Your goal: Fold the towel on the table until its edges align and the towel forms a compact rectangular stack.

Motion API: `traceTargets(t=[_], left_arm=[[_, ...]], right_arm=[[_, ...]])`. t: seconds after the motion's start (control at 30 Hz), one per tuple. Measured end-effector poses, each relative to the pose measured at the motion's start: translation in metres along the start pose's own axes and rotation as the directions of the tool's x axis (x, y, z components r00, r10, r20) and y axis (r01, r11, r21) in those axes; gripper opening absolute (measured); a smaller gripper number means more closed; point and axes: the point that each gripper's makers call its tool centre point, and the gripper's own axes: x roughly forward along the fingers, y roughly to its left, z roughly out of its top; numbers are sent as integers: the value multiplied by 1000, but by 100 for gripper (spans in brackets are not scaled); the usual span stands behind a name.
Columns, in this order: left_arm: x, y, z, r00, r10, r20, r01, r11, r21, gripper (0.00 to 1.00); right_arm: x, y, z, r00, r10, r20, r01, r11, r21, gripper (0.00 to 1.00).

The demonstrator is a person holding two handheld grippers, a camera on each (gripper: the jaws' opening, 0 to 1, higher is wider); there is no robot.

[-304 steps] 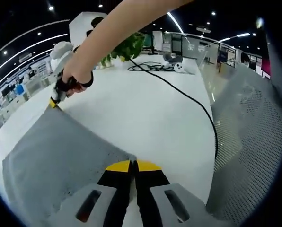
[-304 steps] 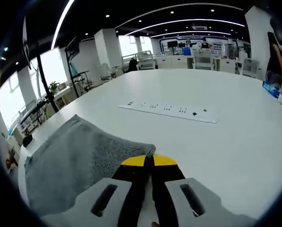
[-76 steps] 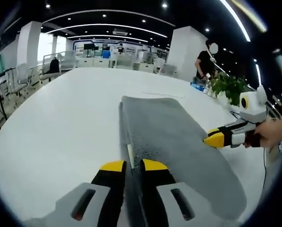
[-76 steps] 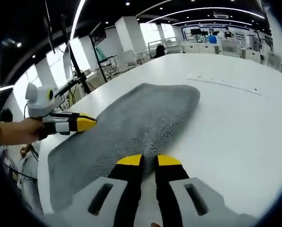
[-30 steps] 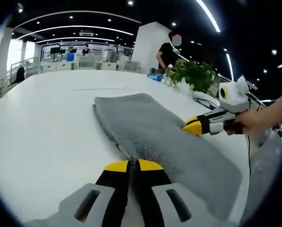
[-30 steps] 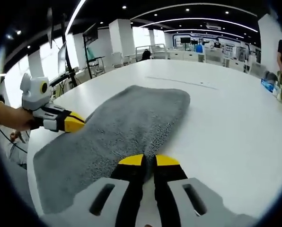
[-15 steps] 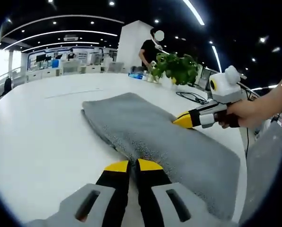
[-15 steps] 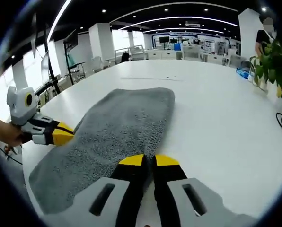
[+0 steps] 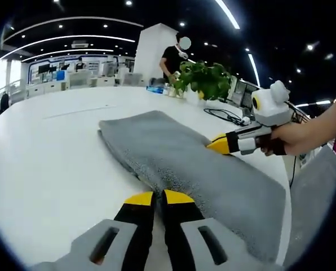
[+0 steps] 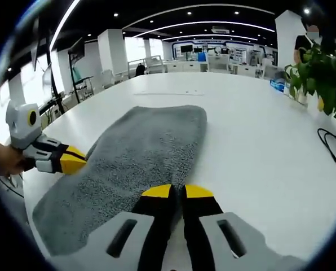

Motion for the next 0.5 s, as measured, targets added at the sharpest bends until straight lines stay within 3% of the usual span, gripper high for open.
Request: traceTargets(t=[0.2, 0.5], left_arm=[[0, 0, 0, 1000, -10, 1, 10, 1000, 13, 5], [0, 0, 0, 1000, -4, 3, 4, 1000, 14, 5]], right_arm=[[-1, 0, 0, 1000, -17, -8, 18, 999, 38, 5], [-2, 1, -1, 1000, -18, -6, 18, 1000, 18, 5]])
